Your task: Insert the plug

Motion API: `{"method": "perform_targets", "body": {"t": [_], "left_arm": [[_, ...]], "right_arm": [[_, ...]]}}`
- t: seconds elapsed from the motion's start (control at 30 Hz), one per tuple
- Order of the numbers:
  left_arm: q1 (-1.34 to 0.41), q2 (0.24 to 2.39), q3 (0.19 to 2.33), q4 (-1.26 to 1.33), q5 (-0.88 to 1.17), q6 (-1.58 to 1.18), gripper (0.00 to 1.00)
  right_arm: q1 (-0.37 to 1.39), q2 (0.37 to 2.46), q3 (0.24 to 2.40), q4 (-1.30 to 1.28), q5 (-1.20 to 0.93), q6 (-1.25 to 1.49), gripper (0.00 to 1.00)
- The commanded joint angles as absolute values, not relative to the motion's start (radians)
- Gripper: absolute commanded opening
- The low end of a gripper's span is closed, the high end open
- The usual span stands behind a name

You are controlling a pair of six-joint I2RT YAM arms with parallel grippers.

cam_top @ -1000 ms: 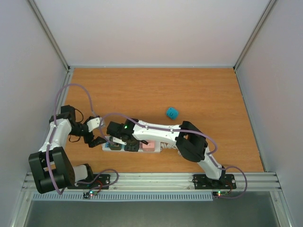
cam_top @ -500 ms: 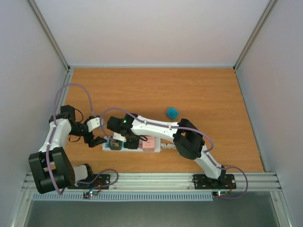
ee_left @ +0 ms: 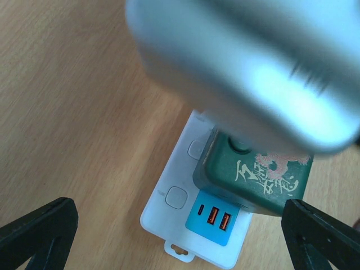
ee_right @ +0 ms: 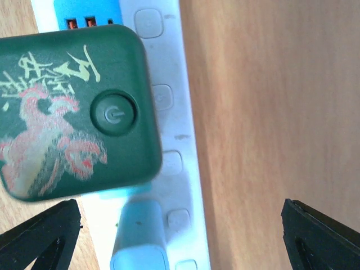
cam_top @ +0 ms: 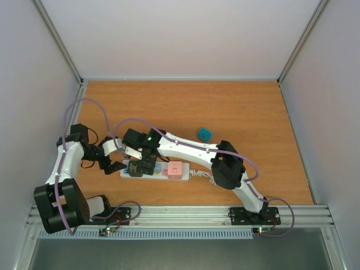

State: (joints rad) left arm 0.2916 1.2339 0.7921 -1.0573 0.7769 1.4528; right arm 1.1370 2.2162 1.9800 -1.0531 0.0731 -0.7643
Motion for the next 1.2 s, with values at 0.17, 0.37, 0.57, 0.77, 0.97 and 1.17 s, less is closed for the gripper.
{"method": "perform_targets", "body": {"t": [0.17, 0.37, 0.57, 0.77, 0.97, 1.17], "left_arm": [[0.293, 1.211, 0.893, -1.130, 0.888, 1.471, 1.00], [0.078, 1.209, 0.955, -1.007, 0.828, 1.279, 0.96], [-0.181, 1.272, 0.917, -0.834, 0.669, 1.093, 0.87], [-0.310, 1.353, 0.906, -0.742, 0.549, 1.004, 0.83], [-0.405, 1.387, 0.845, -0.657, 0.444, 0.969, 0.82], [-0.441, 1.457, 0.825, -0.587, 0.324, 0.928, 0.76]], "right_arm": [[1.069, 1.873, 1.782, -0.705, 0.227, -0.586, 0.99], [0.902, 1.597, 1.499, -0.322, 0.479, -0.083, 0.99], [0.661, 1.322, 1.114, -0.191, 0.409, 0.268, 0.98], [0.604, 1.350, 1.037, -0.280, 0.478, 0.369, 0.98], [0.582, 1.453, 1.032, -0.307, 0.517, 0.392, 0.99], [0.528, 1.546, 1.009, -0.261, 0.455, 0.383, 0.99]]}}
